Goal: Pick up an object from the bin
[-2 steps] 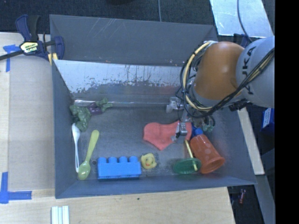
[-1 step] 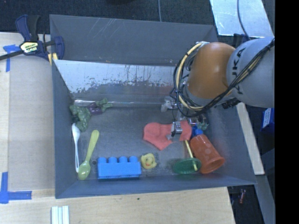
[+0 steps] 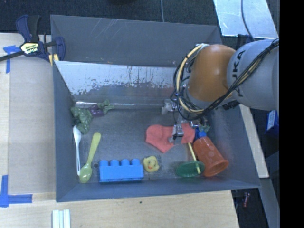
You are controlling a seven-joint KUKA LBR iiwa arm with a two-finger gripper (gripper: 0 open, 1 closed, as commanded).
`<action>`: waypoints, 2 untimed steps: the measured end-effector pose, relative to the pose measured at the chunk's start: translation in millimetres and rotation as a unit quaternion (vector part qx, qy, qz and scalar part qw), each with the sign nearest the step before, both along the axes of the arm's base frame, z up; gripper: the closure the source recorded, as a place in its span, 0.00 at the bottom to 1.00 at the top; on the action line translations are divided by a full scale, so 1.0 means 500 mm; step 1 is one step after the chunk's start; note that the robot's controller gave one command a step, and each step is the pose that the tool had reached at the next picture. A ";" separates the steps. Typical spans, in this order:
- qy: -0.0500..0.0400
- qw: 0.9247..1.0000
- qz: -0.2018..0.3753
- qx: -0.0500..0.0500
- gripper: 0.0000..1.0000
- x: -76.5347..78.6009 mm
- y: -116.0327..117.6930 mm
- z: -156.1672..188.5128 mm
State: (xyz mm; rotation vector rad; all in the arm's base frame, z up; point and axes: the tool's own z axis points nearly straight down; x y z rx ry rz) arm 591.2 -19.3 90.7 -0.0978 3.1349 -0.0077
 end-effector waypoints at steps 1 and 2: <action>-0.002 0.956 0.292 -0.002 1.00 -0.099 0.064 -0.036; -0.002 0.956 0.292 -0.002 1.00 -0.099 0.064 -0.035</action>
Offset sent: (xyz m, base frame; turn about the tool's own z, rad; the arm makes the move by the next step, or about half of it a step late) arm 0.0000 0.0000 0.0000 0.0000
